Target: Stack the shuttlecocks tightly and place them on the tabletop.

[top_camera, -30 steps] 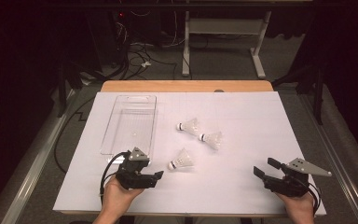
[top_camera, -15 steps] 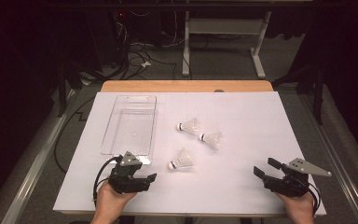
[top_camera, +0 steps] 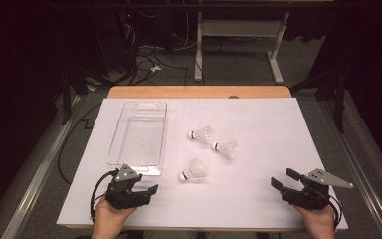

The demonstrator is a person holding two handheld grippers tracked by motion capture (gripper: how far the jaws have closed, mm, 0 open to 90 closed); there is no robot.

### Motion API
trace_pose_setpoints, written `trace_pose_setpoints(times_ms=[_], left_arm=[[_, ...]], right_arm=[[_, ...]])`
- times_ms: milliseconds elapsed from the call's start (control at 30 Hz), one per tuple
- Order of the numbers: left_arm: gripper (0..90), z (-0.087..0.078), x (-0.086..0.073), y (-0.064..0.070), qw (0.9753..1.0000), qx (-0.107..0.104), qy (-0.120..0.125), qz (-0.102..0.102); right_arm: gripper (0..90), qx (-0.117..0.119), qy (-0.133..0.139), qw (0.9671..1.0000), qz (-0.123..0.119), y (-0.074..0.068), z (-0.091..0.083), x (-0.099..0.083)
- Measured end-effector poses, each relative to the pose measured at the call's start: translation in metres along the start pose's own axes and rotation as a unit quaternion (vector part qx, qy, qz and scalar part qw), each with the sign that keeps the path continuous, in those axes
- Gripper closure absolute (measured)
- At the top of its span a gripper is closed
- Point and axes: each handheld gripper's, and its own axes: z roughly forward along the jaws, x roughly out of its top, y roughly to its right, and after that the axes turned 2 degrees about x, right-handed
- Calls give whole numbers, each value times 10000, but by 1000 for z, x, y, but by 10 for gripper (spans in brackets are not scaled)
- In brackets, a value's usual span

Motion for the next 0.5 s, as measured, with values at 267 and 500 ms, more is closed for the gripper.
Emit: trace_pose_setpoints(times_ms=[267, 500], left_arm=[[327, -5, -7, -6, 9999, 110, 100, -40], [325, -12, -12, -14, 9991, 279, 245, -195]], right_arm=[[280, -22, -31, 10000, -11, 0, 0, 0], [280, -17, -30, 10000, -21, 0, 0, 0]])
